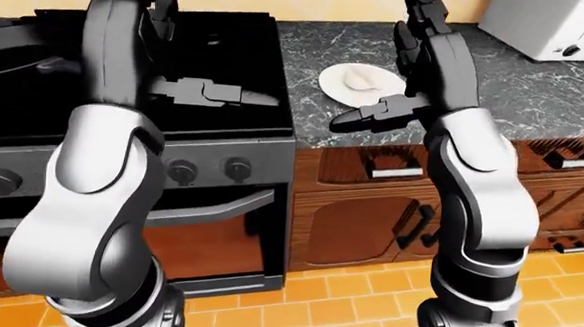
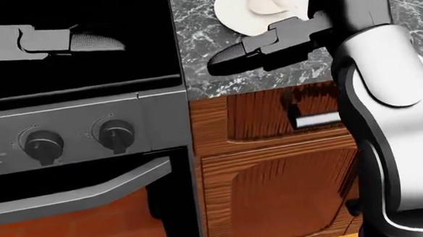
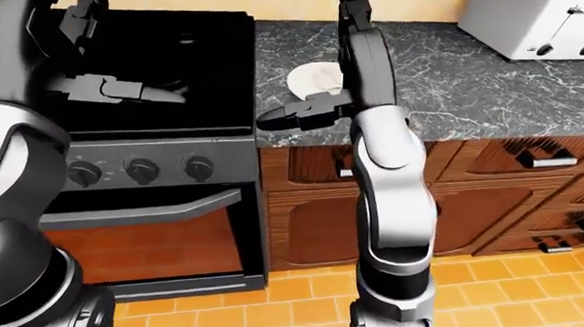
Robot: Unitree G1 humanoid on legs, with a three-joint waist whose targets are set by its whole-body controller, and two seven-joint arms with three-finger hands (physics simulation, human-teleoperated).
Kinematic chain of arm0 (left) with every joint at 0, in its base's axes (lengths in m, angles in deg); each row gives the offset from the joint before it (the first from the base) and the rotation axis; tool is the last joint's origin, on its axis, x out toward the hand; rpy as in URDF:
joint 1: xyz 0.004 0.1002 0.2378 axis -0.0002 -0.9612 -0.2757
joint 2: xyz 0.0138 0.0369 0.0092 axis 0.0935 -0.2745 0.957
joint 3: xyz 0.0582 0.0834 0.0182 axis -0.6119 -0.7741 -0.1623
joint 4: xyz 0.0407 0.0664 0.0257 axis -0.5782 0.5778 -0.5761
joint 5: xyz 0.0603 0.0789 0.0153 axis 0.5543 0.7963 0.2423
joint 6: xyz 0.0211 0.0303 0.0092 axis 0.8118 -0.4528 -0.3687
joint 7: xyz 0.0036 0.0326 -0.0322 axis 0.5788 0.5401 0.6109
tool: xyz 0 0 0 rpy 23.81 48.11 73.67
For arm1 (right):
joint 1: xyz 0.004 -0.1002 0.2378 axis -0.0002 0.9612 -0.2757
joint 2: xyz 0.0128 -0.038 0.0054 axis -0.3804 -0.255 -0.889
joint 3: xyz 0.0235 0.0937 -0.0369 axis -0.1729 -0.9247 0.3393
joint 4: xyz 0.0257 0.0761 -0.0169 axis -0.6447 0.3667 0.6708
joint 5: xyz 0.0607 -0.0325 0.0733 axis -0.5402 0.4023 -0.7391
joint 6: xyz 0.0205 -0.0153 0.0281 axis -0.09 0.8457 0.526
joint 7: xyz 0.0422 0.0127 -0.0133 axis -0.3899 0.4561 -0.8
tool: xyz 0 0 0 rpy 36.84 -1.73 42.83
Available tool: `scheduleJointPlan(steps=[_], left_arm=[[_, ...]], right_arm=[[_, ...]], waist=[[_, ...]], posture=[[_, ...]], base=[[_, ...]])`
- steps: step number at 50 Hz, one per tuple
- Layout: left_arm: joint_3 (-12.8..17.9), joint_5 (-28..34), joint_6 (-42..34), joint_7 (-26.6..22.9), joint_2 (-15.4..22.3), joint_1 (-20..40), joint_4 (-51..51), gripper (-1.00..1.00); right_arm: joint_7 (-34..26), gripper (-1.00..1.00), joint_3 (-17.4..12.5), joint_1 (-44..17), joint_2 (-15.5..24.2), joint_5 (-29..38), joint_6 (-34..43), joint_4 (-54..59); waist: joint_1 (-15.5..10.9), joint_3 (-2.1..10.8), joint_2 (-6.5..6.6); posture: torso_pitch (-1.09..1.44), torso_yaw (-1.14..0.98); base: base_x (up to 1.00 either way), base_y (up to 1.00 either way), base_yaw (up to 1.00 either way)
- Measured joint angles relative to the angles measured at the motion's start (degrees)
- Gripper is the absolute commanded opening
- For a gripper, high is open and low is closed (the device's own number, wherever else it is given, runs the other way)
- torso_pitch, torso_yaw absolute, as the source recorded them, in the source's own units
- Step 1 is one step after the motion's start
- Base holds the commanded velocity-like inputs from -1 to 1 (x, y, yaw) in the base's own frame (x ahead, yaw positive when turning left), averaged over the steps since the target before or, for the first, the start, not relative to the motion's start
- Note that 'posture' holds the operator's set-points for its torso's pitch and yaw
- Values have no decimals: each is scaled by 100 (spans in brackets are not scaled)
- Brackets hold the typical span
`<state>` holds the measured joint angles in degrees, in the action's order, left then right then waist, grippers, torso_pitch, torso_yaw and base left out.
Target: Pick the chicken breast from the plate and place it in the pan.
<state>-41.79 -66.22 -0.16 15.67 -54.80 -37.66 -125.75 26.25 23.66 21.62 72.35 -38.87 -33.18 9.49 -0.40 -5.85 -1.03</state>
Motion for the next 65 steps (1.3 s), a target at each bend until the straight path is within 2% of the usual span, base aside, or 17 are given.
scheduleJointPlan(steps=[1, 9, 16, 18, 21, 24, 27, 28, 33, 37, 44, 50, 54, 56, 58, 60, 65], left_arm=[[-11, -6, -10, -6, -3, 28, -2, 100], [-101, -57, 91, -65, -21, 85, -160, 100], [-82, -7, 132, -82, -29, -12, -75, 100], [-70, 13, 78, -80, -26, -83, -37, 100], [-46, 51, 100, -70, -19, -11, -107, 100], [-29, 74, 231, -74, 0, 86, -221, 100], [-41, 79, 311, -89, -12, 114, -201, 100], [-67, 72, 292, -95, -56, 54, -169, 100], [-200, -17, 23, -154, -99, -40, 38, 100], [-105, 17, 75, -128, -64, 40, -61, 100], [-49, 72, 172, -87, -38, 33, -143, 100], [-81, 64, 109, -96, -57, -25, -75, 100], [-70, 68, 94, -103, -43, -1, -106, 100], [-66, 76, 138, -102, -43, -7, -184, 100], [-68, 85, 145, -99, -45, -4, -192, 100], [-108, 79, 177, -110, -66, 65, -216, 100], [-169, 42, 175, -156, -91, -14, -108, 100]], right_arm=[[4, 100, -26, -17, 17, -4, 30, 1], [113, 100, -152, -103, 60, 55, -126, -247], [120, 100, -114, -10, 31, -55, -138, -87], [102, 100, -56, 52, 21, -69, -104, -29], [82, 100, -43, -4, 24, -89, -122, -107], [114, 100, -79, -154, 40, -69, -214, -232], [141, 100, -102, -172, 59, -43, -276, -245], [142, 100, -113, -111, 73, -37, -265, -205], [166, 100, -192, 51, 63, 7, 36, 68], [159, 100, -151, -65, 60, -34, 18, -86], [89, 100, -52, -107, 26, -106, -189, -258], [94, 100, -52, 6, 42, -47, -138, -107], [39, 100, -28, 10, 27, -18, -156, -133], [30, 100, -28, 13, 13, -3, -221, -224], [25, 100, -19, -12, 0, 13, -221, -211], [42, 100, -96, -72, 29, 25, -221, -238], [103, 100, -166, 3, 18, 52, -207, -155]], waist=[[12, 24, -114], [62, 292, 117], [19, 227, 116], [17, 79, 272], [32, 232, 425], [-58, 378, 236], [-23, 310, -81], [-29, 230, -91], [40, -77, -40], [74, 68, 256], [30, 289, 22], [21, 249, 51], [-39, -52, 45], [-85, -96, -67], [-123, -1, -187], [-56, 226, -100], [21, 177, 100]], posture=[[0, 0], [0, 0], [0, 0], [0, 0], [0, 0], [0, 0], [0, 0], [0, 0], [0, 0], [0, 0], [0, 0], [0, 0], [0, 0], [0, 0], [0, 0], [0, 0], [0, 0]], base=[[0, 0, 0], [0, 0, 0], [12, -8, 0], [67, -41, 0], [64, -33, 0], [17, 0, 0], [0, 0, 0], [0, 0, 0], [0, 0, 0], [0, 0, 0], [0, 0, 0], [12, 0, 0], [93, 0, 0], [100, 0, 0], [41, 0, 0], [0, 0, 0], [0, 0, 0]])
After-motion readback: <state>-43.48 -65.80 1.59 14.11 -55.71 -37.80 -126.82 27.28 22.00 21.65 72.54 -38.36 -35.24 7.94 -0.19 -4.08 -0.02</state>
